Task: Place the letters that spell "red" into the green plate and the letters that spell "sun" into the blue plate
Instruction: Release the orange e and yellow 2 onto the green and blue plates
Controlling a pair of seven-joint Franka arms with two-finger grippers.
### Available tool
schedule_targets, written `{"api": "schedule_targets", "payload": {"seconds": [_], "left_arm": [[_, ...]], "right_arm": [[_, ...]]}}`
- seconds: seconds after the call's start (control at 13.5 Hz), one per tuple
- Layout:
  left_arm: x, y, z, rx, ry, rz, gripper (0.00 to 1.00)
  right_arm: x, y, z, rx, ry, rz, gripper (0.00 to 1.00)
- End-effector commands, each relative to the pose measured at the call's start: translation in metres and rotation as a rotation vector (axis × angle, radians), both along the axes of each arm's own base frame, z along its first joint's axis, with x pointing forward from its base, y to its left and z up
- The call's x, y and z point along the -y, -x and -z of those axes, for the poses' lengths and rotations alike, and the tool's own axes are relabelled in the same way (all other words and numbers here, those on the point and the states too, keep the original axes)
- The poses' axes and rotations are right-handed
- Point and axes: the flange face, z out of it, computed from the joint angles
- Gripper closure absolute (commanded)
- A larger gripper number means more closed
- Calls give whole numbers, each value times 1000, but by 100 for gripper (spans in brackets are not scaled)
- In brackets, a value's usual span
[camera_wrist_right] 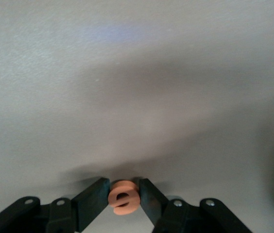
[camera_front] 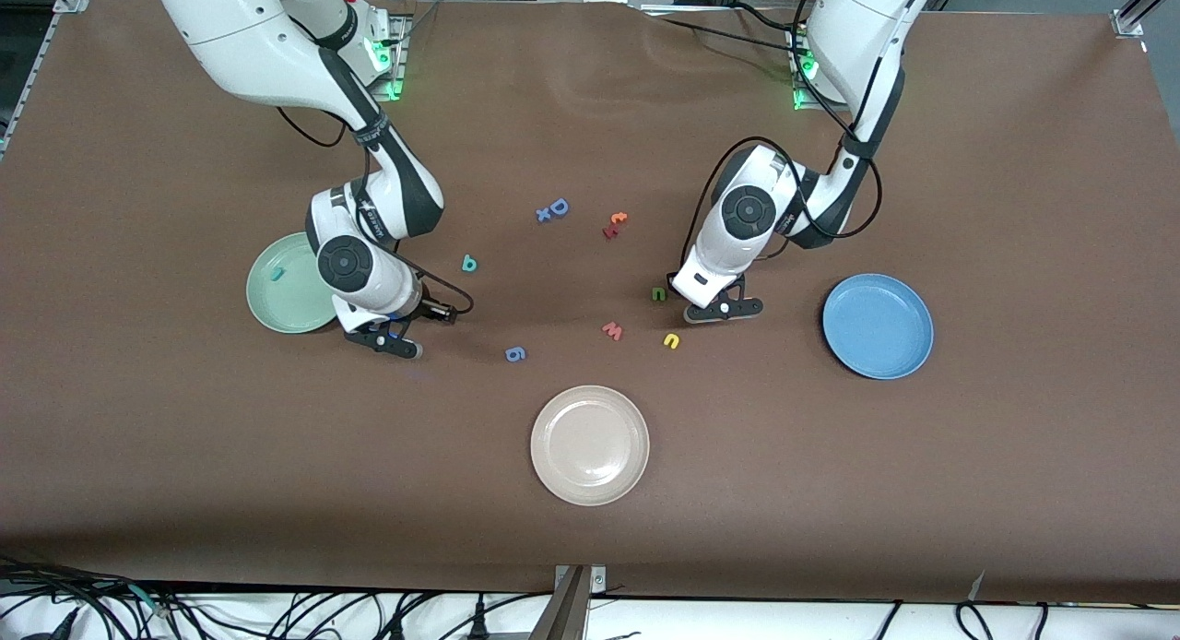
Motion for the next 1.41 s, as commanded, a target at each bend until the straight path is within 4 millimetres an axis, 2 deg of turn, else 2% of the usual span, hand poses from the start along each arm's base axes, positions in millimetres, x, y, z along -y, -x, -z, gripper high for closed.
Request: {"api": "schedule_targets", "payload": {"seconds": [0.0, 0.22, 0.37, 0.59, 0.67, 0.81, 0.96, 1.18, 1.33], "left_arm": [[8, 6, 7, -4, -17, 3, 76], [6, 5, 8, -5, -20, 3, 76], [0, -2, -4, -18, -28, 2, 78], [-30, -45, -47, -106, -107, 26, 81], [-52, -60, -58, -142, -126, 36, 81], [-91, -76, -68, -191, -119, 98, 80], [-142, -90, -76, -216, -97, 139, 80], [-218, -106, -79, -228, -64, 210, 80], [-252, -108, -73, -242, -45, 237, 79]], "right_arm": [[14, -8, -33, -40, 12, -28, 87], [49, -18, -54, -71, 36, -63, 87], [82, -22, -60, -97, 50, -96, 87], [141, -25, -56, -140, 58, -167, 87], [162, -24, -49, -157, 56, -194, 87], [198, -24, -36, -175, 37, -210, 87], [210, -19, -23, -196, 29, -219, 87], [223, -7, -9, -233, 19, -215, 84], [222, -3, -5, -246, 4, -203, 81]]}}
